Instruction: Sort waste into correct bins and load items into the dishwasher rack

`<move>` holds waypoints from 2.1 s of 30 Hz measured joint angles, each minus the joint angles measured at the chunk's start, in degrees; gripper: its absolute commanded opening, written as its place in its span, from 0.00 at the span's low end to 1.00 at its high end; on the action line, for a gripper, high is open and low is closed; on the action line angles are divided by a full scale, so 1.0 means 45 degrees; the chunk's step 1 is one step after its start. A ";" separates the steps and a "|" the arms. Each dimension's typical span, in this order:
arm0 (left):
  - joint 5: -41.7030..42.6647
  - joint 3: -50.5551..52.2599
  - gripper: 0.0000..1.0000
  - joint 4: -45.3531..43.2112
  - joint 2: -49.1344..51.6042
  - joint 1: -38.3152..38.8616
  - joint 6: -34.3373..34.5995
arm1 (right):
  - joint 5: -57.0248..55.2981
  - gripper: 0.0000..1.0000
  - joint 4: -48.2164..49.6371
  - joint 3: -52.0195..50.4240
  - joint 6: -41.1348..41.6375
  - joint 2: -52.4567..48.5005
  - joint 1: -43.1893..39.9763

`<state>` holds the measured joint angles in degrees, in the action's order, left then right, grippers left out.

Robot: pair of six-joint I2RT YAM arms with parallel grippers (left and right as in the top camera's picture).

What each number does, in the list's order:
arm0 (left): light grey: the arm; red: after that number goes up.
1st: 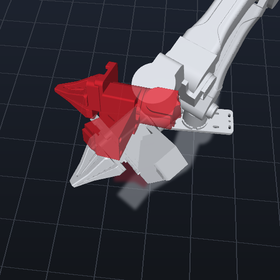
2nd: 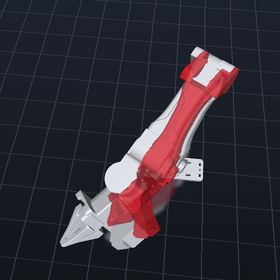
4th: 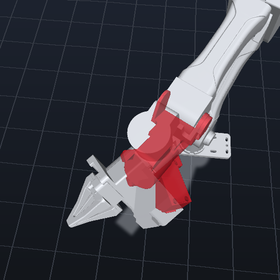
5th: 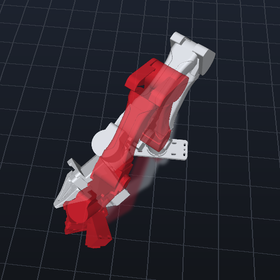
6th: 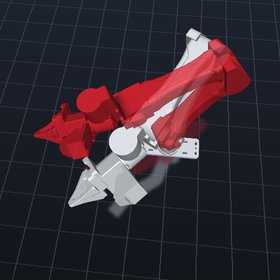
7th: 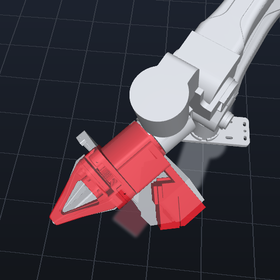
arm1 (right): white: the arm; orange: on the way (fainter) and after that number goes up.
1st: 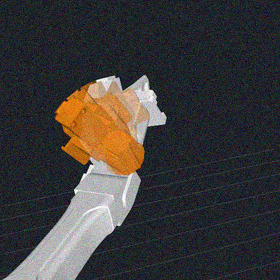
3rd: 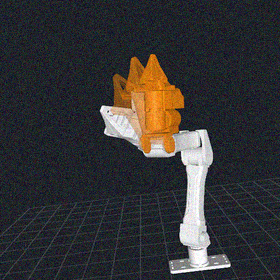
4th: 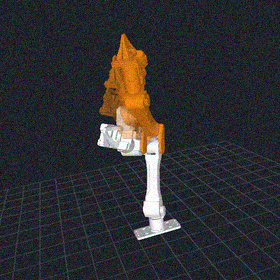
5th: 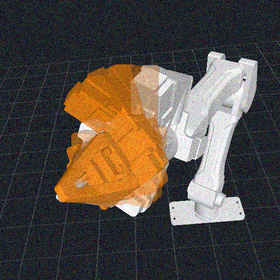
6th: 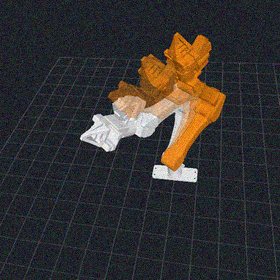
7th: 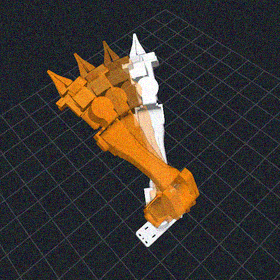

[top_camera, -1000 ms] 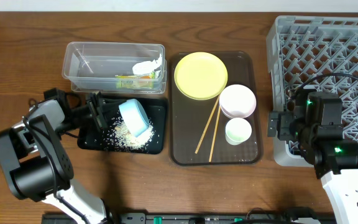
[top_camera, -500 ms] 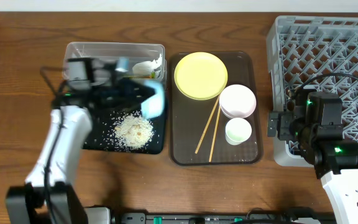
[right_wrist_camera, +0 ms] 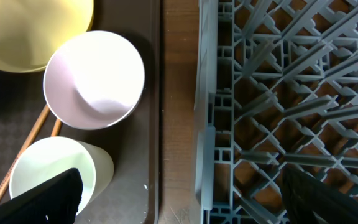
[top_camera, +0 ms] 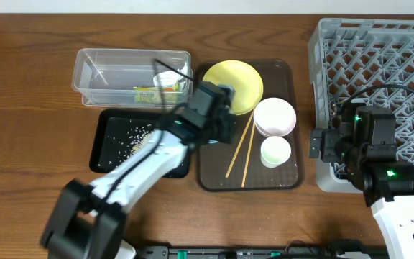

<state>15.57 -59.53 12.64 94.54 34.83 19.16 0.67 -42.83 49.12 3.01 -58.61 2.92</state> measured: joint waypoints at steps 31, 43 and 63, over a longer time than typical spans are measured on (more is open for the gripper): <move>-0.0918 -0.0019 0.51 -0.1161 -0.0729 0.1773 -0.0228 | 0.0000 0.99 0.0000 0.0000 0.0000 0.0000 0.0000; -0.0884 -0.0015 0.12 -0.1141 0.1666 0.3152 -0.0151 | 0.0000 0.99 -0.0010 0.0000 0.0000 0.0000 0.0000; 0.2701 -0.0058 0.06 -0.2244 -0.1049 -0.1681 0.2404 | 0.2142 0.99 0.1617 0.0039 -0.0131 -0.0651 0.0000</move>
<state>27.73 -59.79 2.55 89.82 27.27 29.98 10.31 -35.55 49.30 2.42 -61.54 2.92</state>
